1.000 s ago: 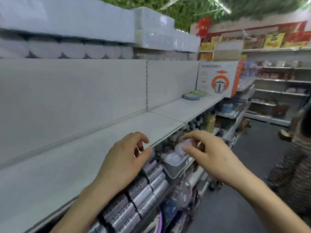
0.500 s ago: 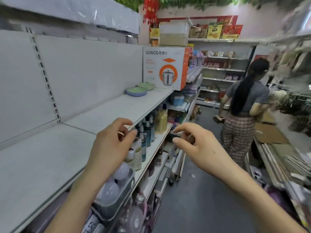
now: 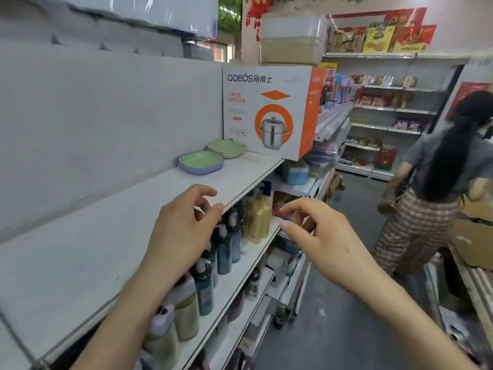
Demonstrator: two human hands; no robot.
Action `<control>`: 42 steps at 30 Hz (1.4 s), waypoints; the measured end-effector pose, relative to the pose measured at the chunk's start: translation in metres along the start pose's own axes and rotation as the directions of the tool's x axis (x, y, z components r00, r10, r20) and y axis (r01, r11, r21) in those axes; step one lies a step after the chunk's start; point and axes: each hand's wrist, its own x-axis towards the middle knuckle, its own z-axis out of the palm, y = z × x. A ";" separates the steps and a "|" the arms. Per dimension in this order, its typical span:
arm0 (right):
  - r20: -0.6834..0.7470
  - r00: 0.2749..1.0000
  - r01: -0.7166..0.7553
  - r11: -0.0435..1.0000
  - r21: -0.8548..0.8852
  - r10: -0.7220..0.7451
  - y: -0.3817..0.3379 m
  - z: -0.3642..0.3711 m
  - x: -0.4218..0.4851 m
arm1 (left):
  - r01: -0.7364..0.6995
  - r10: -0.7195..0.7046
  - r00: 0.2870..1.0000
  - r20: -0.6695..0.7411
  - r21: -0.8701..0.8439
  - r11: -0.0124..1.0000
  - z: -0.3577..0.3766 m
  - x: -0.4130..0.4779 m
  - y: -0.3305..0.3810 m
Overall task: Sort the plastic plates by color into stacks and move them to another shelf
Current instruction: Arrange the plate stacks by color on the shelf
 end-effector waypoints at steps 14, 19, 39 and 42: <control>0.131 0.965 0.206 0.965 0.165 -0.228 0.138 0.005 0.223 | 0.230 -0.156 0.946 -0.285 0.247 0.941 0.065 0.120 0.003; 0.138 0.947 0.272 0.951 0.144 -0.291 0.157 0.041 0.294 | 0.289 -0.169 0.911 -0.377 0.289 0.913 0.053 0.162 -0.015; 0.305 0.877 0.418 0.903 -0.098 -0.372 0.197 0.157 0.479 | 0.591 -0.343 0.792 -0.505 0.494 0.638 0.089 0.235 -0.067; 0.305 0.866 0.445 0.890 -0.105 -0.397 0.194 0.160 0.483 | 0.623 -0.382 0.775 -0.503 0.509 0.594 0.092 0.243 -0.071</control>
